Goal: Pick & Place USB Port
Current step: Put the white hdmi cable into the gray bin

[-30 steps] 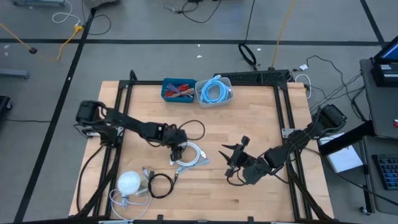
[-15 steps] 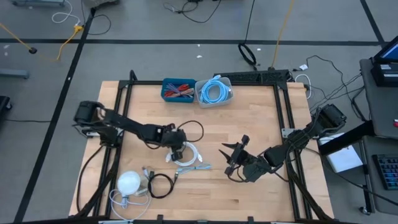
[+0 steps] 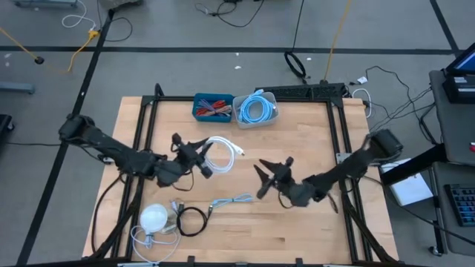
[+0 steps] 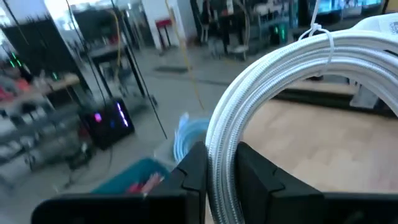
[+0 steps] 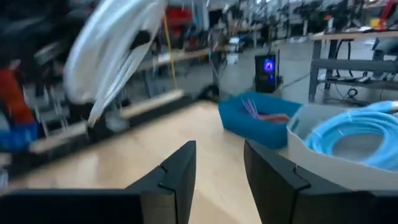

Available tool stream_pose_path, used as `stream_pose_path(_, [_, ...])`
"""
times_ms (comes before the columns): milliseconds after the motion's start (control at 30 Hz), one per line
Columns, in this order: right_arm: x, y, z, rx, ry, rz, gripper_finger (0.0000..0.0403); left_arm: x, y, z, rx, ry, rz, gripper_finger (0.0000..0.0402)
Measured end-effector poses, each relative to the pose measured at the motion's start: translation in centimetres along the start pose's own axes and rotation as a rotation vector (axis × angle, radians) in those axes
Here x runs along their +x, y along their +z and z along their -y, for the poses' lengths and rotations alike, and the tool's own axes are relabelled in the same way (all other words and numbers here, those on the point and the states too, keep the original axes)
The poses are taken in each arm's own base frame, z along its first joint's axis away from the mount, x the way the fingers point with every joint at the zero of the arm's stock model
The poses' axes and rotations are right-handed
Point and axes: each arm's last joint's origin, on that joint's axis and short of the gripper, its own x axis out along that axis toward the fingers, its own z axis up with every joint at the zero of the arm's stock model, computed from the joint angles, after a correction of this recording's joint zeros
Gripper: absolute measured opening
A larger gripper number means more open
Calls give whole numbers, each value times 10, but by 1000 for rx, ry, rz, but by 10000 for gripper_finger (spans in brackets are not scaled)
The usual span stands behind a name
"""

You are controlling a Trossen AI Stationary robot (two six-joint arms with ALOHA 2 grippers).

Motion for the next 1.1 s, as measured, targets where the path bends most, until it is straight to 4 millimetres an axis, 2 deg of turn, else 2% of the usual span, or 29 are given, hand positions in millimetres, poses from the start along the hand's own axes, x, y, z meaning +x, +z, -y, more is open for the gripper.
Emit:
stream_pose_path(67, [12,1,-4,59,27,82,130,-2,4,1,1,27,28,53])
stream_pose_path(133, [26,5,-8,115,169,201,130,2,4,3,3,76,35,53])
stream_pose_path(200, [37,0,-12,88,333,306,130,5,1,4,48,109,29,53])
stream_pose_path(267, [56,1,-23,58,389,332,130,7,3,3,45,137,35,53])
stream_pose_path(400, [85,7,-41,90,374,322,130,11,3,0,80,181,26,53])
stream_pose_path(500, [95,4,-54,36,376,275,130,11,2,1,103,164,21,53])
stream_pose_path(633, [100,6,-62,3,373,255,130,9,-2,2,101,147,19,53])
stream_pose_path(767, [99,3,-63,-11,369,230,130,4,-5,0,164,214,8,53])
stream_pose_path(1100, [94,3,-66,10,366,234,130,-19,14,-15,241,307,5,53])
